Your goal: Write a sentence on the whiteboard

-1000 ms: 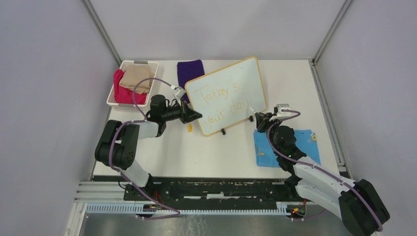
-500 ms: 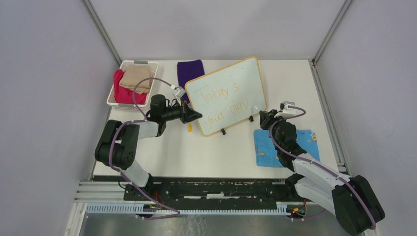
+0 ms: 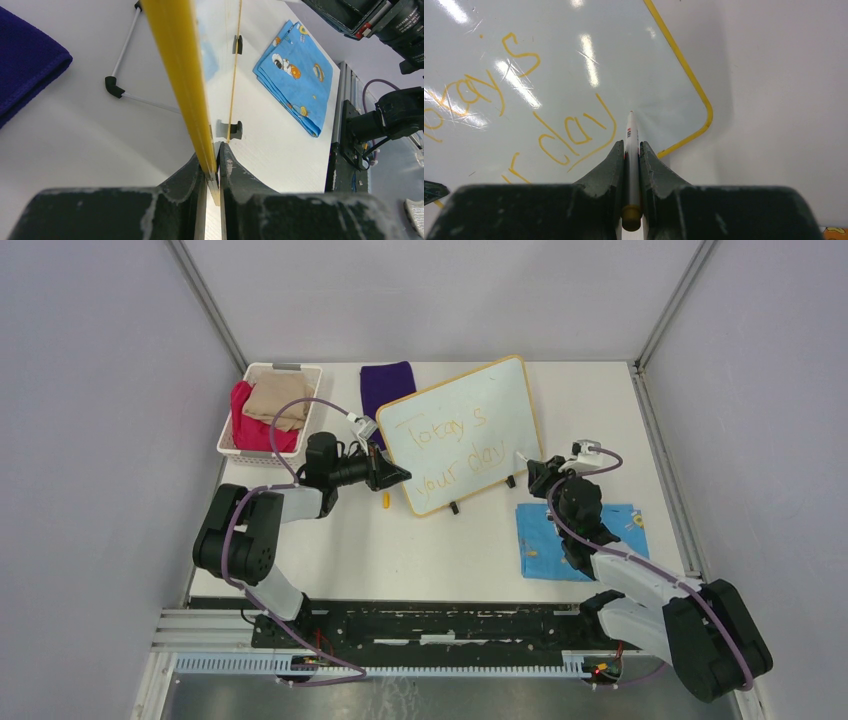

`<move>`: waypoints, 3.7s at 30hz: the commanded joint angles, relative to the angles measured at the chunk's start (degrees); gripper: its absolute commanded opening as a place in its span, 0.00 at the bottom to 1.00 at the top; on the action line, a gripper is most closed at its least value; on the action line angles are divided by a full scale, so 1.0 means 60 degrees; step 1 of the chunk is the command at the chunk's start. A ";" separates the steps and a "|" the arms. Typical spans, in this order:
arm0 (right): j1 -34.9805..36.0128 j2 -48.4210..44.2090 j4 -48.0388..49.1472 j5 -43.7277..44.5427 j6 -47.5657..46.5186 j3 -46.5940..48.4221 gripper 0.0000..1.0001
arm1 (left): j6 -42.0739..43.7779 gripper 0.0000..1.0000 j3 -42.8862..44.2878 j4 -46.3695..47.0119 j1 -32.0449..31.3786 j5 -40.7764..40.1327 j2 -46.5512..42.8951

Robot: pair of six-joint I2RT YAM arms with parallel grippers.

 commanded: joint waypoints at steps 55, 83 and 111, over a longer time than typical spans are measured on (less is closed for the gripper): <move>-0.0204 0.0836 0.0614 -0.0651 0.0056 0.0064 0.00 | 0.1268 0.02 -0.0082 -0.1150 -0.0119 -0.1148 0.0360; -0.0293 0.0873 0.0524 -0.0526 -0.0124 0.0383 0.00 | 0.1268 0.02 -0.0089 -0.1150 -0.0119 -0.1159 0.0358; 0.0125 -0.4963 -0.5609 -0.1693 -0.1943 0.1324 0.00 | 0.1235 0.14 0.0242 -0.1910 -0.0119 -0.1831 -0.0141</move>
